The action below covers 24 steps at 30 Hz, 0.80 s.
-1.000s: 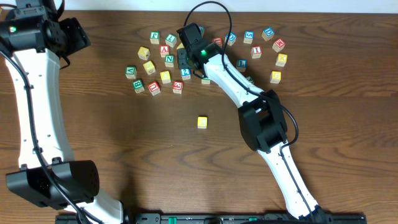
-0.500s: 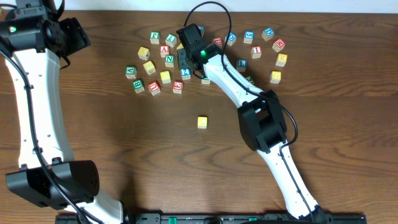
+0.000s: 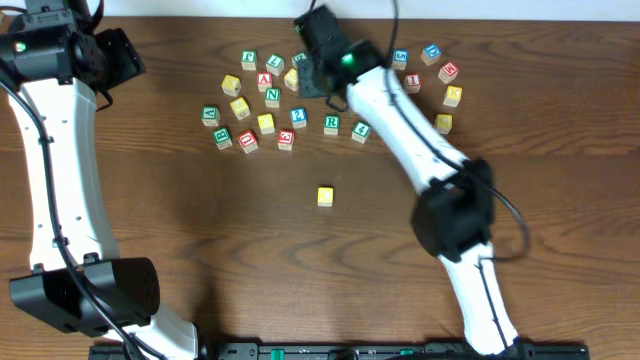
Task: Spell out CORL
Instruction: 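Close the right gripper on the yellow O block and lift it, then carry the O block forward to the right of the C block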
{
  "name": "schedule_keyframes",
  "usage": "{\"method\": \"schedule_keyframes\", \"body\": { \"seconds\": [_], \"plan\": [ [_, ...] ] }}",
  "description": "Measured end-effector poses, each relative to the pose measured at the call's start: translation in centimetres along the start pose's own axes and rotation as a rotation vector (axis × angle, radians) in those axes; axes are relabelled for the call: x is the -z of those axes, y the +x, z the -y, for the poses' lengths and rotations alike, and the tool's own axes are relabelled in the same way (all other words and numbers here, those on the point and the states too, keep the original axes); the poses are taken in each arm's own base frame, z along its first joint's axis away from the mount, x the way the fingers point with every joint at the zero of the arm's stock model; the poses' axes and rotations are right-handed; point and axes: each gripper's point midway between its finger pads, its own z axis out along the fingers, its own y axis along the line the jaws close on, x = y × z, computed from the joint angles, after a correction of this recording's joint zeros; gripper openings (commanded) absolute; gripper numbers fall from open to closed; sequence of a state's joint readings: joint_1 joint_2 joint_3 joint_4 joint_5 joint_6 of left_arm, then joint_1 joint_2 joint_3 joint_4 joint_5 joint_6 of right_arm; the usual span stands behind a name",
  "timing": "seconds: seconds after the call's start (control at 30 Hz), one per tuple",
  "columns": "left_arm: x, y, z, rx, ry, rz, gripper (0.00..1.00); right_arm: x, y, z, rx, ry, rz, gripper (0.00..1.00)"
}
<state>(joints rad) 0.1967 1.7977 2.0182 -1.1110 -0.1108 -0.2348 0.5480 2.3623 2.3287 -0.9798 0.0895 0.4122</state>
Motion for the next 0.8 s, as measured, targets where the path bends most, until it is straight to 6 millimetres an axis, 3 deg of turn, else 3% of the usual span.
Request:
{"method": "schedule_keyframes", "body": {
  "seconds": [0.07,0.17,0.2,0.27,0.37,0.57,0.63,0.8],
  "plan": [
    [0.0,0.0,0.0,0.0,0.0,0.0,0.8,4.4,0.3,0.8,0.001,0.016,-0.024,0.2],
    [0.0,0.0,0.0,0.0,0.0,0.0,0.8,9.2,1.9,2.1,0.006,0.046,-0.087,0.19],
    [0.0,0.1,0.0,0.0,-0.001,-0.002,0.8,10.5,3.8,3.1,0.013,0.082,-0.163,0.19],
    [0.0,0.1,0.0,0.0,-0.001,-0.003,0.8,10.9,6.3,4.2,0.021,0.127,-0.263,0.2],
    [0.0,0.0,0.0,0.0,-0.001,-0.001,0.8,9.3,9.7,5.4,0.022,0.185,-0.392,0.21],
    [0.0,0.0,0.0,0.0,-0.001,-0.001,0.8,2.6,17.1,5.9,0.007,0.206,-0.565,0.2],
    [0.0,0.0,0.0,0.0,-0.001,-0.001,0.8,1.5,18.7,6.1,0.001,0.2,-0.601,0.22],
    [0.0,0.0,0.0,0.0,0.0,-0.001,0.8,-0.1,20.3,5.8,-0.011,0.185,-0.606,0.24]
  ]
}}
